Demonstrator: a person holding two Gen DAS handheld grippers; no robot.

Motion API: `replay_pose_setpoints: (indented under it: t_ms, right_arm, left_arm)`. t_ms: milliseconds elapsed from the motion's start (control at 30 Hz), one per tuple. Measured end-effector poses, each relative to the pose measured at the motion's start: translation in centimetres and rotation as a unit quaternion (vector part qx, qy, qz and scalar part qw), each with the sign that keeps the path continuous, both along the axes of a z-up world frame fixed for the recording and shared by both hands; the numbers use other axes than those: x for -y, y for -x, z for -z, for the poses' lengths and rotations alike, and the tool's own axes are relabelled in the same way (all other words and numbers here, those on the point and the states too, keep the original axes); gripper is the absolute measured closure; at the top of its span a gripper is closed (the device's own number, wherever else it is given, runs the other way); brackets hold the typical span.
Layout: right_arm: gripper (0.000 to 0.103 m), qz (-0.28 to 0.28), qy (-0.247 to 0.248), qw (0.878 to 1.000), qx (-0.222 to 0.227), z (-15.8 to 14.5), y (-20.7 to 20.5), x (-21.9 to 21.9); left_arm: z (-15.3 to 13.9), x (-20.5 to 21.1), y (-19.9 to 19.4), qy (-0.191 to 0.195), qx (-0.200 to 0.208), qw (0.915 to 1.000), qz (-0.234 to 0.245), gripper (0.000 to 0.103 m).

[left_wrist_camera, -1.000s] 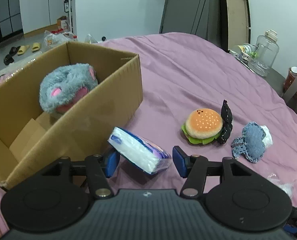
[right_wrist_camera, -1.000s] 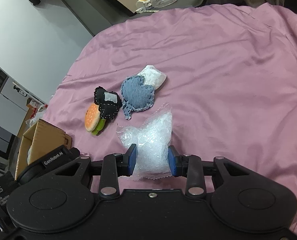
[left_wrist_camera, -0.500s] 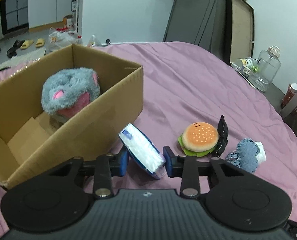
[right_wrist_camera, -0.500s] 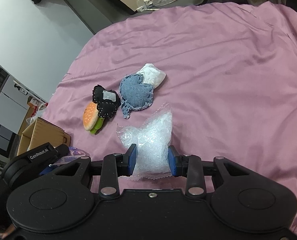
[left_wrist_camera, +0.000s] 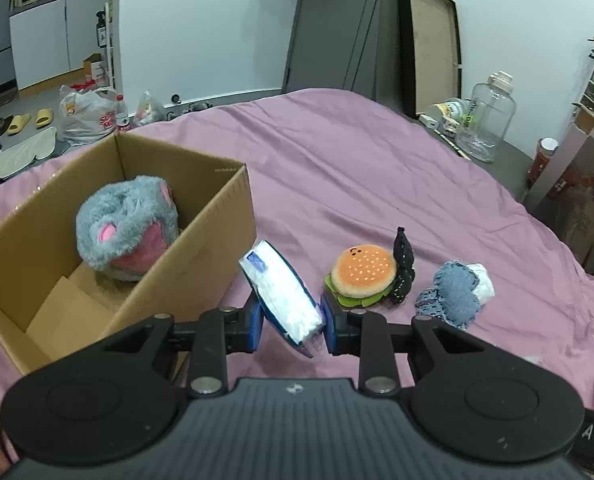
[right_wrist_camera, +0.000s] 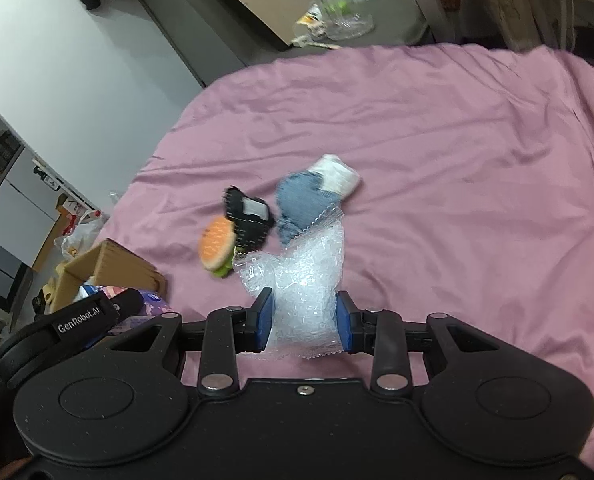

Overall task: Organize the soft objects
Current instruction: 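Carry the tissue pack and bubble-wrap bag toward the box with both tools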

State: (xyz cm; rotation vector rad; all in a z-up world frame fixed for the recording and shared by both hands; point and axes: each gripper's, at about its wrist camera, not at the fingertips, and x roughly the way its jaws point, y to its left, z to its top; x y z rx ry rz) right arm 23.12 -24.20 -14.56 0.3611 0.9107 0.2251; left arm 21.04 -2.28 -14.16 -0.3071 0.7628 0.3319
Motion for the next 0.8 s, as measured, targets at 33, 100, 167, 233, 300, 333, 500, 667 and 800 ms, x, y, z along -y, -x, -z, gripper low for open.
replay_pose_setpoints:
  t_ms: [33,100,167,233,300,333,500,667,800]
  right_arm:
    - [0.071,-0.001,0.001,1.0,0.004,-0.4,0.1,-0.3]
    - [0.071,-0.005,0.002,1.0,0.013,-1.2,0.2,-1.1]
    - [0.071,-0.012,0.006,1.0,0.026,-2.1,0.4,-2.0]
    - [0.071,-0.02,0.009,0.999,0.036,-3.0,0.5,-2.9]
    - [0.071,-0.025,0.013,0.999,0.045,-3.7,0.7,-3.8]
    - [0.071,-0.028,0.014,0.998,0.049,-4.0,0.8,-4.3]
    - [0.071,-0.037,0.018,0.997,0.063,-5.1,1.2,-6.3]
    - [0.071,-0.045,0.027,0.996,0.071,-5.9,1.5,-8.5]
    - [0.071,-0.053,0.031,0.995,0.081,-6.6,1.7,-10.6]
  left_arm:
    - [-0.3,-0.1,0.2,-0.002,0.003,1.0,0.003,0.074]
    - [-1.0,-0.4,0.6,-0.005,0.008,0.9999,0.009,0.074]
    - [-1.6,-1.0,0.7,0.007,0.005,0.9998,0.018,0.074]
    - [-2.1,-1.6,0.8,0.015,0.0,0.9994,0.031,0.074]
    - [-2.9,-2.1,1.3,0.017,0.003,0.9989,0.043,0.074]
    - [-3.3,-2.4,1.4,0.017,0.005,0.9987,0.049,0.074]
    - [-4.4,-3.7,2.0,0.017,0.018,0.9983,0.053,0.074]
    - [-5.3,-5.3,2.5,0.011,0.027,0.9975,0.065,0.074]
    - [-5.9,-6.9,2.6,0.02,0.027,0.9965,0.077,0.074]
